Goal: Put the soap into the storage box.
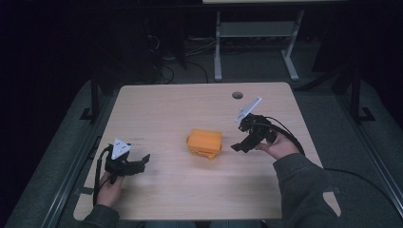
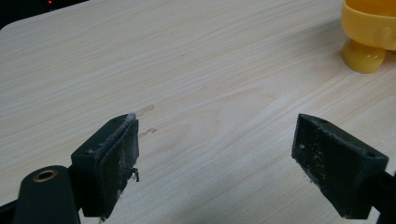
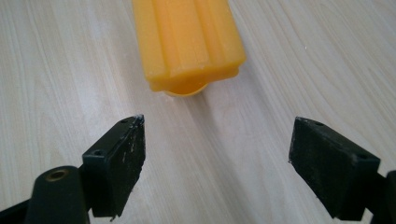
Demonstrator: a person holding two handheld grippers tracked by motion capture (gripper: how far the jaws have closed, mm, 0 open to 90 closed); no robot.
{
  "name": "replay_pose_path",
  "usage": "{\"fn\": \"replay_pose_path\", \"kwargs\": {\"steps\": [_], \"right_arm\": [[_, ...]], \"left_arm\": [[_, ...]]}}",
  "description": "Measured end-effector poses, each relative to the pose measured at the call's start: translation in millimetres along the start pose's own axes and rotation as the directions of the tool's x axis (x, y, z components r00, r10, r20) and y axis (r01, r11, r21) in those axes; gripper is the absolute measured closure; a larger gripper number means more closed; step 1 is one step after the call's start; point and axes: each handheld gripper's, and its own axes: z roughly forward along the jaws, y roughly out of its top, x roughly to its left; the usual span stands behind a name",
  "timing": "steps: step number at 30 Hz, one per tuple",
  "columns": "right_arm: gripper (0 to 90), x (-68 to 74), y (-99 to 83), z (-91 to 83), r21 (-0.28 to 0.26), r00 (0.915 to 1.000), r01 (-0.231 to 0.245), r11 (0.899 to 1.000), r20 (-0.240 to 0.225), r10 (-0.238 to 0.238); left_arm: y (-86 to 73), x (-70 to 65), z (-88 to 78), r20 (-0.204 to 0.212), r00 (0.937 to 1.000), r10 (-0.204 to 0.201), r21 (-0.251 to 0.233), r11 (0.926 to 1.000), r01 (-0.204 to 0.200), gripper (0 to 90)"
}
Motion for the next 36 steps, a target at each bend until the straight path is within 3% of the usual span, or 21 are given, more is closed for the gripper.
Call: {"fn": "replay_pose_path", "kwargs": {"steps": [36], "right_arm": [[19.1,-1.2,-53.1,-5.6,0.003,0.9961,-0.088,0.996,0.010,0.088]], "left_arm": [[-0.2,-0.8,1.1,0.003,0.9999,0.011,0.012,0.9999,-0.011,14.1]]}}
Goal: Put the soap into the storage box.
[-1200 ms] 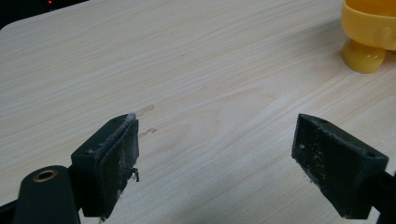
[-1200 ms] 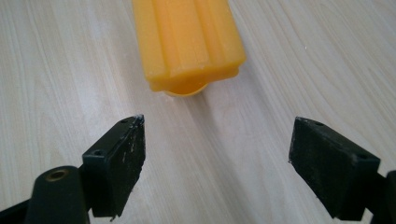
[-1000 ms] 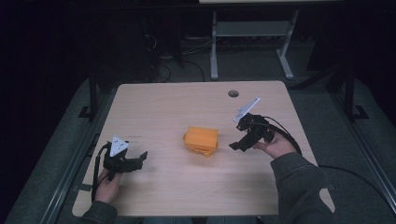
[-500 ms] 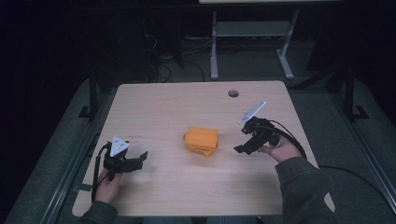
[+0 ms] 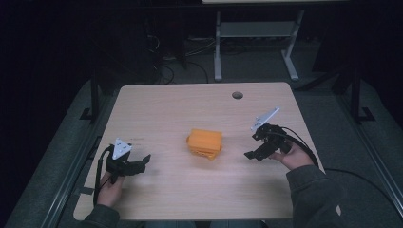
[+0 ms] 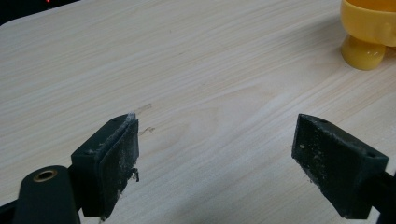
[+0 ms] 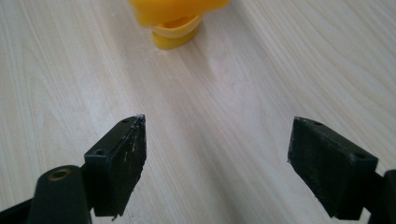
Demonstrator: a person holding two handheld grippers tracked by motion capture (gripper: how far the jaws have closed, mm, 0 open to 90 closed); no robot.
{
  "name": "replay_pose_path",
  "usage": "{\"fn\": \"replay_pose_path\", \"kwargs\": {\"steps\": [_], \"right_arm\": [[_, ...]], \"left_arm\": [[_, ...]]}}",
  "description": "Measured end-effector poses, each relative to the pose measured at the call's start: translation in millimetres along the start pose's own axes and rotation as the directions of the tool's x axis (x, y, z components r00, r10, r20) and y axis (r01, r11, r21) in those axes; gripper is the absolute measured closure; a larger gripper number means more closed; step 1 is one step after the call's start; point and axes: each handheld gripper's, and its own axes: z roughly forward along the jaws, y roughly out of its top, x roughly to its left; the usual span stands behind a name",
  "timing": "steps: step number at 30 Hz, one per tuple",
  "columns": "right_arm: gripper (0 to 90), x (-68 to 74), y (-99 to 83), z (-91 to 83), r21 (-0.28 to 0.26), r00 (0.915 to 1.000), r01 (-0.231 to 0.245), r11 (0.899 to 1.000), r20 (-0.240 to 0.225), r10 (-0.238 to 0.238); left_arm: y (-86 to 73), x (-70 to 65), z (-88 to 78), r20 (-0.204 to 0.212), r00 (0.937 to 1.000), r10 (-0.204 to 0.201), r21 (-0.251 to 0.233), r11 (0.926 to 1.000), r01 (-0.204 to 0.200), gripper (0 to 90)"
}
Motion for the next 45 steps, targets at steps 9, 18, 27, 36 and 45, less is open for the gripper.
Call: {"fn": "replay_pose_path", "kwargs": {"steps": [9,18,27,36,45], "right_arm": [[19.2,-0.2,-12.7,-1.0,-0.006,0.9997,-0.024,1.000,-0.002,0.024],[19.2,-0.2,-28.3,-3.6,-0.011,0.9984,-0.057,0.998,0.002,0.057],[19.2,-0.4,-45.4,-4.5,-0.026,0.9964,-0.084,0.996,0.004,0.084],[19.0,0.6,-66.1,-2.7,-0.033,0.9930,-0.118,0.993,0.005,0.118],[18.9,3.4,-82.2,-2.8,-0.042,0.9895,-0.144,0.989,0.007,0.145]], "left_arm": [[-0.1,-1.2,0.8,0.003,1.0000,-0.001,0.006,1.0000,0.001,14.1],[-0.3,-2.1,2.2,0.009,0.9999,0.006,0.008,1.0000,-0.006,14.1],[-0.4,-2.3,2.1,0.010,0.9999,0.005,0.009,0.9999,-0.005,14.1],[-0.3,-1.9,2.0,0.010,0.9999,0.004,0.009,1.0000,-0.005,14.1],[-0.2,-1.9,1.2,0.012,0.9999,0.006,0.010,0.9999,-0.006,14.1]]}}
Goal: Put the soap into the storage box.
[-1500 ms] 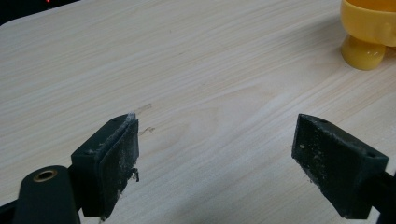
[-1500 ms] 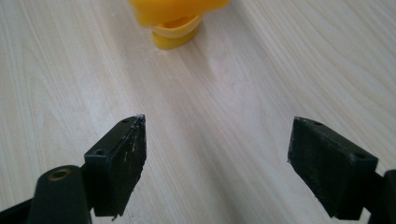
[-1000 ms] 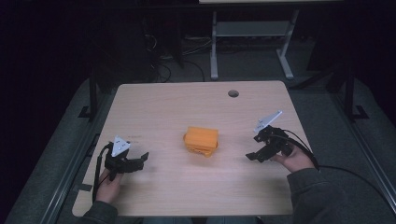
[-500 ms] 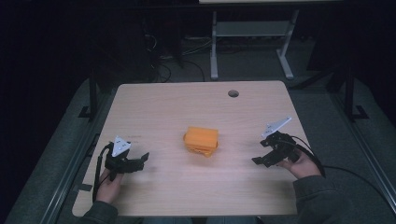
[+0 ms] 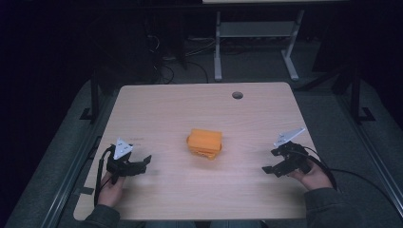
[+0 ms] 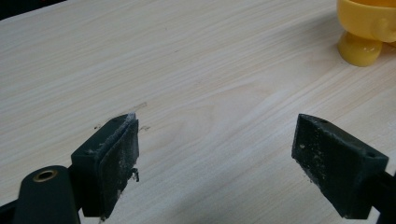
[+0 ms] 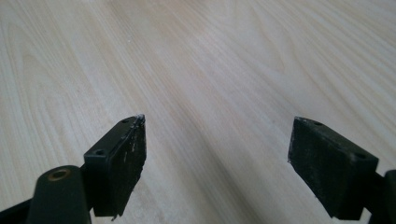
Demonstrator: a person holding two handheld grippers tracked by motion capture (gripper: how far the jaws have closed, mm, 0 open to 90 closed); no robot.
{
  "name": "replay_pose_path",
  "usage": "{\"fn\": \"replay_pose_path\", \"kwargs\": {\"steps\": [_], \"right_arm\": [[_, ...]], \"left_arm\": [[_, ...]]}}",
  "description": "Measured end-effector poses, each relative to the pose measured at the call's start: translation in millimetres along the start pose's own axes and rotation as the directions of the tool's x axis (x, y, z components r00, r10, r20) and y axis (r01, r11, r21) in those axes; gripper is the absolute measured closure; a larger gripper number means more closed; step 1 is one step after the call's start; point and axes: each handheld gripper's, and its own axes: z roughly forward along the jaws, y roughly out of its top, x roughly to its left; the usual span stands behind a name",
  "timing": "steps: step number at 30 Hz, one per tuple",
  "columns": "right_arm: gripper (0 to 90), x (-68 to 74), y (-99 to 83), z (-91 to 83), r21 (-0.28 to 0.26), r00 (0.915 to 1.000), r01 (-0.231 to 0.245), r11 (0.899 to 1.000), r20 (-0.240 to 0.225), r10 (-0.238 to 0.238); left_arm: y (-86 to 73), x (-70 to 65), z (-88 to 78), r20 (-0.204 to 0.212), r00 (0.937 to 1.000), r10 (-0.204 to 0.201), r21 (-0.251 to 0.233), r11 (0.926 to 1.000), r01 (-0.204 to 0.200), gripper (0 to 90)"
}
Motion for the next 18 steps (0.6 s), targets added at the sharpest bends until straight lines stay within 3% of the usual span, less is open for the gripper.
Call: {"fn": "replay_pose_path", "kwargs": {"steps": [18], "right_arm": [[18.8,8.7,-31.5,-0.3,-0.037,0.9992,-0.025,0.999,0.029,0.026]], "left_arm": [[-0.4,-0.5,0.6,-0.001,1.0000,-0.001,-0.005,1.0000,0.001,14.1]]}}
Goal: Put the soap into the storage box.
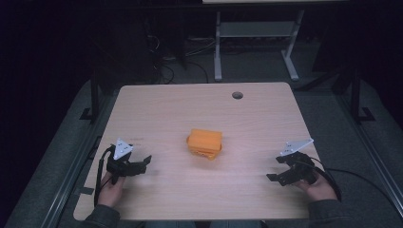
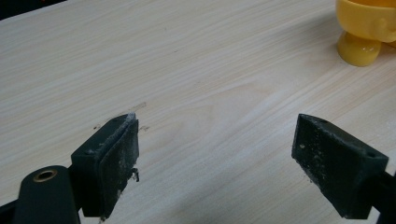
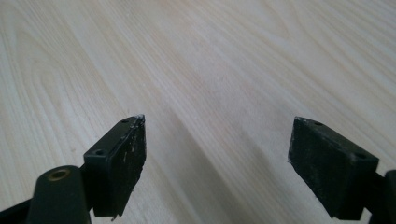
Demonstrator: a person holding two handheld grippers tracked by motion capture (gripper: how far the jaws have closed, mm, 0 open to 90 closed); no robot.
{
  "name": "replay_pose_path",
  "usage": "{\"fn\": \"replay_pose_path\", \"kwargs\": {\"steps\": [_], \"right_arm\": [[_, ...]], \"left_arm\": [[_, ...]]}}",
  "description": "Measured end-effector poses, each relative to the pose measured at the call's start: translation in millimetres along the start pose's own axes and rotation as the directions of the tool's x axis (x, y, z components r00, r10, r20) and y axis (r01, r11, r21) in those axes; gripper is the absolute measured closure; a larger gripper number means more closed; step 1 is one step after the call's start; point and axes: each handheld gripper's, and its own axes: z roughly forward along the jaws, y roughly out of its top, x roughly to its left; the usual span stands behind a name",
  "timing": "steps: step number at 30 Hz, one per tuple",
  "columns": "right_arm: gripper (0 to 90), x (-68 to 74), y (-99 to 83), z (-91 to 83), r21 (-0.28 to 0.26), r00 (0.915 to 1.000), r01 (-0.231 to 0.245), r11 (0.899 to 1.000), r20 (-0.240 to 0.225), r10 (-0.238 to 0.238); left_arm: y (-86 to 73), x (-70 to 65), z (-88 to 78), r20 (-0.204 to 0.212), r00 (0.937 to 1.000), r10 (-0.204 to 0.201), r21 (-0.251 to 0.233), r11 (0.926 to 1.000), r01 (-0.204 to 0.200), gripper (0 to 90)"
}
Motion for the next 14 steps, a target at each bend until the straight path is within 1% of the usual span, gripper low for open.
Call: {"fn": "replay_pose_path", "kwargs": {"steps": [2,3,7,10,12,14], "right_arm": [[18.8,1.3,-3.9,0.7,-0.001,0.9999,-0.004,1.000,0.010,0.004],[18.8,3.3,-7.5,1.1,-0.012,0.9999,-0.014,1.000,0.009,0.014],[18.7,6.5,-14.1,2.6,-0.023,0.9996,-0.021,1.000,0.017,0.022],[18.1,9.9,-19.1,4.4,-0.019,0.9995,-0.022,1.000,0.020,0.023],[18.2,12.9,-21.0,3.6,-0.029,0.9993,-0.029,0.999,0.021,0.030],[18.1,15.3,-21.6,1.7,-0.033,0.9994,-0.023,0.999,0.025,0.024]], "left_arm": [[0.2,0.2,0.0,0.000,1.0000,0.002,0.004,1.0000,-0.002,14.1],[0.2,0.1,0.1,0.000,1.0000,0.002,0.004,1.0000,-0.002,14.1],[0.2,0.2,0.2,-0.002,1.0000,0.000,0.002,1.0000,0.000,14.1],[0.3,0.0,0.0,-0.002,1.0000,0.001,0.003,1.0000,-0.001,14.1],[0.4,0.2,-0.3,-0.003,1.0000,0.001,-0.002,1.0000,-0.001,14.1],[0.6,0.1,-0.4,-0.004,1.0000,0.003,-0.001,1.0000,-0.003,14.1]]}}
